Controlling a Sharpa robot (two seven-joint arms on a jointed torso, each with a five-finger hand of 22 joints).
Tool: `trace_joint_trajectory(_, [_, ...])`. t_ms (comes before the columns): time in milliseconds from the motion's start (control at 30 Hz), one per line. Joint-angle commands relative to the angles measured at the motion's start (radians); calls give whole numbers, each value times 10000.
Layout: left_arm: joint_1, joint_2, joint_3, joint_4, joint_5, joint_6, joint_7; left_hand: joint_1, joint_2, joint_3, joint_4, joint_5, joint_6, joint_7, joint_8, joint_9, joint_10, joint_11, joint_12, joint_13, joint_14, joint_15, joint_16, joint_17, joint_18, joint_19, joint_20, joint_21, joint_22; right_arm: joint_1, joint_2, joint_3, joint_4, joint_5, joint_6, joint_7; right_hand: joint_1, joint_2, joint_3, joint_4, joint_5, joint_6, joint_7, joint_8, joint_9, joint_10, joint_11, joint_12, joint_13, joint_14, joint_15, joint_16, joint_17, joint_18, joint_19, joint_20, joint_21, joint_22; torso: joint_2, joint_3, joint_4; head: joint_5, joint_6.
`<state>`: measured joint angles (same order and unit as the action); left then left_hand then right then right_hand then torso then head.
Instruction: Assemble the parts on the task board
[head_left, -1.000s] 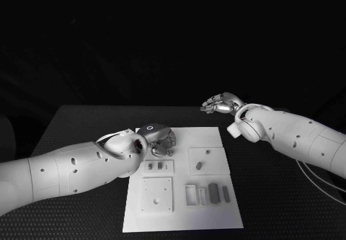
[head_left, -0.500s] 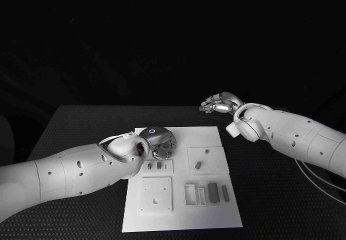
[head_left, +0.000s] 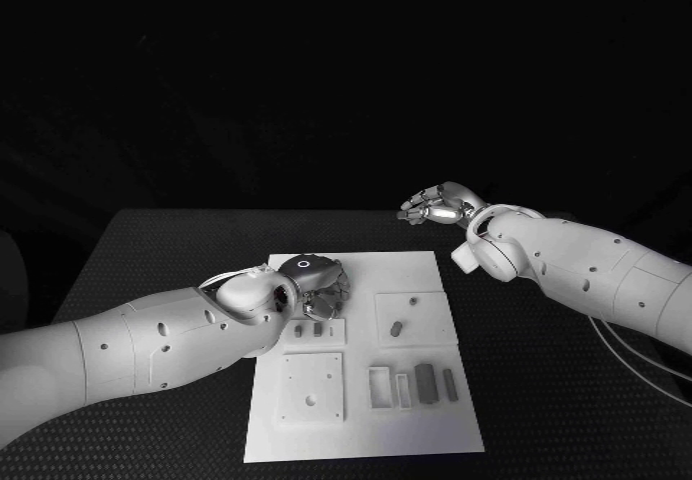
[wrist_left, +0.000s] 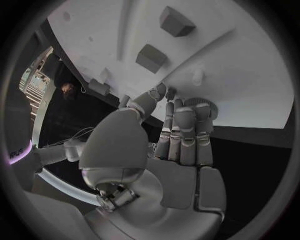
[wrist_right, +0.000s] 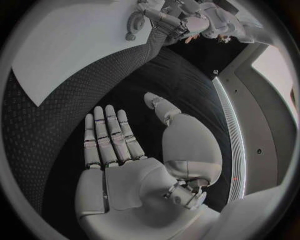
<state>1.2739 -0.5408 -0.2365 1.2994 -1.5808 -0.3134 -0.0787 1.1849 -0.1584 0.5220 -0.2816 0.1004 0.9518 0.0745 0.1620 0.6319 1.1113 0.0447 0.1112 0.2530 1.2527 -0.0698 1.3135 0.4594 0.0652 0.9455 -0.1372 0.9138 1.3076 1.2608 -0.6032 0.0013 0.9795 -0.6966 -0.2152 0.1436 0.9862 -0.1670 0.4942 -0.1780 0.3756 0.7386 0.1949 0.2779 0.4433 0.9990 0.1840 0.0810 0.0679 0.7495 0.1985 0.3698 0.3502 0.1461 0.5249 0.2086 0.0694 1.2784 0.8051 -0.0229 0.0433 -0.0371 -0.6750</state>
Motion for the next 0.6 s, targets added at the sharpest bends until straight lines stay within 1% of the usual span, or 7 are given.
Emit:
trace_joint_trajectory(33, [-29,52,4,-12,-94,222,-17,6,116,-17,54,48,-38,45,-16,-23,-6,21,-82,-26,78,25,47,18,166,84,-308,75,182,-3,5,3,36,-5,104,116,-33,80,-14,30,63,-92,170,35,-13,72,5,-62,13,-23,35,-59,-14,-137,-53,-16,-49,15,-1,1,8,-2,-10])
trace_joint_trajectory(233, [-57,99,4,-90,-93,501,-75,-1,206,-4,64,58,-30,60,-9,-66,7,37,-141,-60,87,41,81,30,202,113,-288,129,191,-3,-1,3,49,-5,104,116,-34,79,-14,30,63,-92,170,37,-14,72,4,-62,14,-23,34,-59,-14,-138,-54,-16,-49,15,4,-3,-3,-6,-21])
trace_joint_trajectory(333, [-63,106,4,-135,-93,557,-108,-18,258,-11,70,59,-8,80,5,-91,71,37,-150,-69,111,42,121,45,229,145,-283,183,202,-3,-4,3,44,-5,100,115,-35,78,-15,31,63,-92,170,38,-14,72,4,-62,14,-23,34,-59,-14,-138,-54,-16,-49,15,7,-2,3,-8,-30])
trace_joint_trajectory(433, [-67,109,4,-168,-93,558,-101,-35,294,-15,70,64,43,108,36,-108,176,35,-133,-66,112,40,144,53,249,144,-276,216,204,-3,-6,3,48,-5,108,116,-36,78,-15,31,62,-92,170,38,-15,72,4,-62,14,-23,34,-59,-14,-138,-54,-16,-49,15,1,-1,3,-17,-45])
trace_joint_trajectory(533, [-75,130,4,-174,-92,592,-115,-52,346,-16,65,67,148,163,97,-127,432,23,-54,-35,102,30,163,58,271,134,-276,262,204,-3,-7,3,55,-5,109,118,-36,78,-15,31,62,-92,170,39,-15,72,4,-63,14,-23,34,-59,-14,-138,-54,-16,-49,16,2,1,9,-27,-65])
trace_joint_trajectory(600, [-87,153,4,-188,-91,621,-118,-73,384,-17,72,74,201,186,128,-137,542,14,-28,-25,97,21,170,58,276,125,-277,284,203,-3,-5,3,60,-5,106,118,-36,78,-15,31,62,-91,169,39,-15,73,3,-62,14,-23,34,-59,-14,-139,-54,-16,-49,16,0,1,12,-25,-59])
